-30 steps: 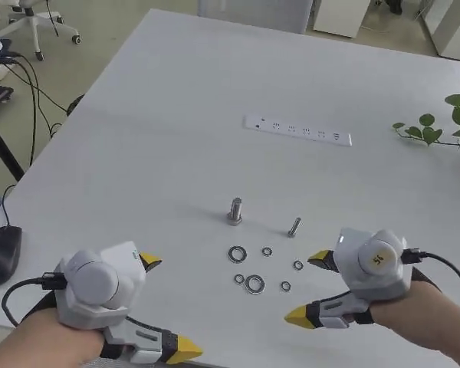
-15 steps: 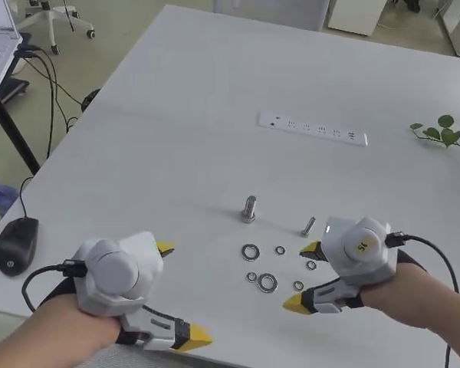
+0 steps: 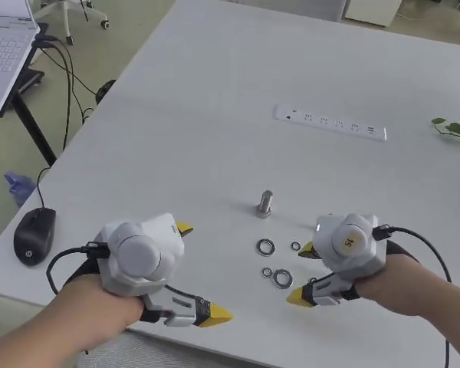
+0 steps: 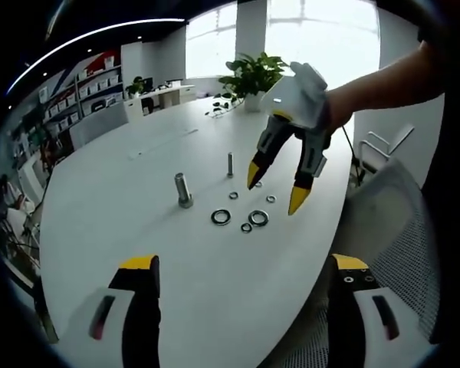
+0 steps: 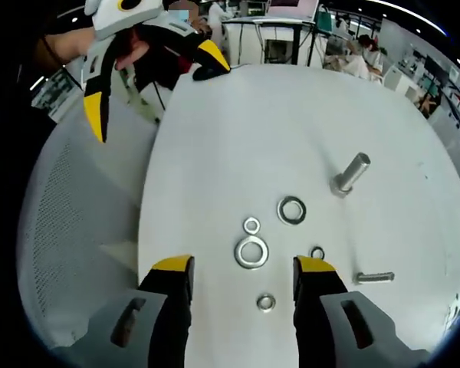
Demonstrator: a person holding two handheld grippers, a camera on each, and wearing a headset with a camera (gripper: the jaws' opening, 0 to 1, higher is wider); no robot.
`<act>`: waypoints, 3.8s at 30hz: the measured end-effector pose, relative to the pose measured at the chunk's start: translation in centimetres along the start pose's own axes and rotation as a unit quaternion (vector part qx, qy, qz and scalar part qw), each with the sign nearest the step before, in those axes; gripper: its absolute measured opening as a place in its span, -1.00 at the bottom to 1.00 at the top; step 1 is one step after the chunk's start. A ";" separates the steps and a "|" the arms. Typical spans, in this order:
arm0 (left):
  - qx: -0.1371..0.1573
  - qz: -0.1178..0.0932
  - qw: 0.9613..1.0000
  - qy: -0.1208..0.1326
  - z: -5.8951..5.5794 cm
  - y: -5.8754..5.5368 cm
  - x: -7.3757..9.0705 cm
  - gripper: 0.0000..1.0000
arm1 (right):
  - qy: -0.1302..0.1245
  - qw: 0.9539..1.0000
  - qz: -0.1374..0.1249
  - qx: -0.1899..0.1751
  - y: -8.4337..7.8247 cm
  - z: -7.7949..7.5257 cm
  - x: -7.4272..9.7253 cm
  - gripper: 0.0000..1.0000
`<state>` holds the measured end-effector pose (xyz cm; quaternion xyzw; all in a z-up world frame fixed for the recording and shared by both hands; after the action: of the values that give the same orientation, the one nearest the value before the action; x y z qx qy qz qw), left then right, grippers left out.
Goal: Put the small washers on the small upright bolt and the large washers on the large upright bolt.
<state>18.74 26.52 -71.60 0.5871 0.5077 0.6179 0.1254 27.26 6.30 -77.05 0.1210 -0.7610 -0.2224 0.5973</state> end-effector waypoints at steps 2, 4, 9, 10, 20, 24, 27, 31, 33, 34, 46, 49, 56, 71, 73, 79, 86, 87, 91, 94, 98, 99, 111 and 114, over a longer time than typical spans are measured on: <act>0.001 0.002 1.000 -0.003 0.0 0.0 0.0 0.81 | 0.005 1.000 0.007 0.005 -0.1 0.2 -0.5 0.04; -0.006 0.014 1.000 -0.002 0.0 -0.1 0.0 0.83 | 0.008 1.000 0.011 0.011 -0.2 0.4 -0.9 0.01; -0.011 0.018 1.000 -0.005 0.1 0.0 0.1 0.81 | 0.009 1.000 0.023 0.016 -0.4 0.3 -1.7 -0.05; -0.006 0.016 1.000 -0.007 0.1 0.0 0.1 0.80 | 0.010 0.999 0.026 0.020 -0.4 0.4 -1.8 -0.07; 0.003 0.017 1.000 -0.020 -0.2 -0.2 -0.2 0.74 | 0.004 0.998 0.039 0.055 -0.2 0.5 -2.9 -0.13; -0.012 0.031 0.999 -0.018 -0.2 -0.3 -0.3 0.72 | 0.003 0.996 0.048 0.076 -0.4 0.6 -3.3 -0.18; -0.018 0.033 0.999 -0.019 -0.2 -0.1 -0.4 0.71 | 0.004 0.996 0.050 0.076 -0.4 0.6 -3.3 -0.20; -0.018 0.030 0.999 -0.018 0.0 0.0 -0.4 0.71 | 0.005 0.996 0.052 0.077 -0.4 0.5 -3.3 -0.22; -0.018 0.030 0.999 -0.018 0.1 0.0 -0.5 0.70 | 0.006 0.996 0.053 0.077 -0.4 0.4 -3.4 -0.23; -0.018 0.030 0.999 -0.020 0.1 0.0 -0.5 0.69 | 0.007 0.995 0.053 0.079 -0.3 0.4 -3.4 -0.24; -0.031 0.041 0.998 -0.022 0.7 -0.1 -0.6 0.63 | 0.006 0.993 0.074 0.089 0.1 0.2 -3.6 -0.34; -0.028 0.037 0.999 -0.023 0.7 -0.1 -0.7 0.61 | 0.005 0.992 0.084 0.090 0.4 0.2 -3.7 -0.35; -0.021 0.036 0.999 -0.029 0.7 -0.6 -0.7 0.55 | -0.001 0.988 0.118 0.098 1.0 0.3 -4.0 -0.47; -0.019 0.032 0.999 -0.025 0.6 -0.4 0.4 0.46 | 0.006 0.990 0.119 0.074 0.9 -0.3 -4.1 -0.59; -0.024 0.037 0.999 -0.024 0.6 -0.3 0.5 0.44 | 0.005 0.991 0.116 0.068 0.9 -0.3 -3.9 -0.59; -0.022 0.039 0.999 -0.019 0.6 0.0 0.5 0.43 | 0.007 0.991 0.117 0.062 0.9 -0.1 -3.9 -0.59; -0.018 0.039 0.999 -0.014 0.5 0.0 0.6 0.42 | 0.008 0.991 0.118 0.058 0.3 -0.3 -3.4 -0.58; -0.016 0.041 0.999 -0.013 0.5 -0.1 0.6 0.42 | 0.009 0.991 0.117 0.057 0.3 -0.3 -3.3 -0.58; -0.013 0.039 0.999 -0.010 0.6 -0.3 0.8 0.41 | 0.008 0.992 0.117 0.052 0.0 -0.4 -3.2 -0.58; -0.011 0.038 0.999 -0.009 0.7 -0.4 0.8 0.41 | 0.007 0.992 0.116 0.047 0.0 -0.5 -2.9 -0.58; -0.011 0.038 0.999 -0.008 0.7 -0.4 0.8 0.41 | 0.006 0.992 0.114 0.044 0.4 -0.8 -2.3 -0.58; -0.012 0.037 0.999 -0.008 0.7 -0.4 0.8 0.41 | 0.005 0.993 0.113 0.043 0.5 -0.9 -2.2 -0.58; -0.011 0.035 0.999 -0.009 0.6 -0.2 0.6 0.44 | -0.004 0.994 0.102 0.030 1.7 -2.6 -0.3 -0.58; -0.012 0.036 0.999 -0.010 0.5 -0.2 0.5 0.44 | -0.004 0.994 0.103 0.027 1.8 -3.1 -0.1 -0.58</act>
<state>18.96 27.28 -71.57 0.6096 0.4770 0.6226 0.1150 30.45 7.31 -75.65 0.0573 -0.7777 -0.1398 0.6103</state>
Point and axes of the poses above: the centre of the closed fingertips' face, and the gripper's own axes: x roughly backward along the fingers, z roughly to its left, y roughly out of its top, the point moved 8 cm from there along x, roughly backward along the fingers, and after that the axes turned 15 degrees about -y, right-handed, at the moved point
